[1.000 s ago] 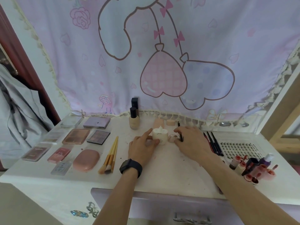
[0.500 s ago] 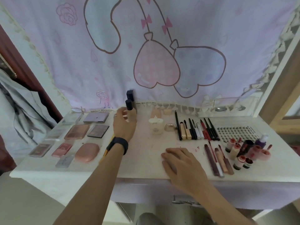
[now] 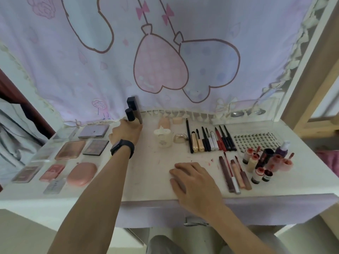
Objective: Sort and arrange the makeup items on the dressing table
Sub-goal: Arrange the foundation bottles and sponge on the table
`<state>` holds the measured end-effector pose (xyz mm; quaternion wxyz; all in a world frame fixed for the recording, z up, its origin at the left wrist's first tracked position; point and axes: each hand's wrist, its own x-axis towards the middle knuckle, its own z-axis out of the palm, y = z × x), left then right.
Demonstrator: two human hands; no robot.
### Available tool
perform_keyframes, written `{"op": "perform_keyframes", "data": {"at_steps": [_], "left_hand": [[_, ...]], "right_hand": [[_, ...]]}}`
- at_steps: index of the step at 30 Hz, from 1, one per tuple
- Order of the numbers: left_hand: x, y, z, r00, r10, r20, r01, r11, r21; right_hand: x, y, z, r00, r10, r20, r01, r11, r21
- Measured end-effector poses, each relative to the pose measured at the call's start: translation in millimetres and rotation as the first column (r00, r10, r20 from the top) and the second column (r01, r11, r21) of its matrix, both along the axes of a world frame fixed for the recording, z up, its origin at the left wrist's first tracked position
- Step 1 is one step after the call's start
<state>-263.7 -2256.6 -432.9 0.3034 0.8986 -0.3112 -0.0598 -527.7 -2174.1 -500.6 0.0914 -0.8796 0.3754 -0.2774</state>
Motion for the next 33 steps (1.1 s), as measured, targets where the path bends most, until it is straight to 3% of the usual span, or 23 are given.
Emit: {"op": "perform_keyframes", "data": {"at_steps": [4,7,11,13,15,18,21,25,28,31,33], "left_hand": [[6,10,0,1.0,-0.018,-0.009,0.018,0.999,-0.043],[8,31,3,0.997,-0.055,-0.053,0.041,0.969,-0.242],[-13,68,8,0.984,-0.161,-0.076,0.092,0.827,-0.554],[-33,85,6,0.97,-0.23,-0.078,0.132,0.768,-0.627],[-51,101,-4,0.948,-0.318,-0.026,0.24,0.763,-0.6],[-70,116,-28,0.869,-0.463,0.172,0.493,0.785,-0.376],[-84,121,-38,0.792,-0.576,0.201,0.608,0.771,-0.189],[-99,119,-38,0.713,-0.667,0.216,0.692,0.718,-0.068],[-105,116,-40,0.702,-0.692,0.171,0.711,0.696,-0.101],[-102,114,-43,0.733,-0.664,0.144,0.674,0.685,-0.277],[-95,113,-40,0.758,-0.65,0.048,0.608,0.678,-0.413]], "right_hand": [[0,-1,0,1.0,-0.001,0.002,0.001,1.0,0.003],[-1,-1,3,1.0,0.006,-0.006,-0.006,1.0,0.03],[-2,-1,8,0.999,0.023,-0.038,-0.019,0.995,0.097],[-3,1,12,1.0,0.015,-0.006,-0.014,0.988,0.153],[-3,3,15,0.996,-0.016,0.087,-0.006,0.971,0.238],[-3,5,16,0.974,-0.05,0.222,-0.029,0.941,0.338],[-4,4,15,0.934,-0.088,0.345,-0.054,0.923,0.381],[-5,0,16,0.885,-0.168,0.434,-0.036,0.905,0.423],[-3,-2,17,0.863,-0.205,0.462,-0.019,0.901,0.434],[-3,-6,18,0.827,-0.244,0.506,-0.034,0.877,0.479],[-3,-10,16,0.823,-0.273,0.499,-0.009,0.871,0.491]]}}
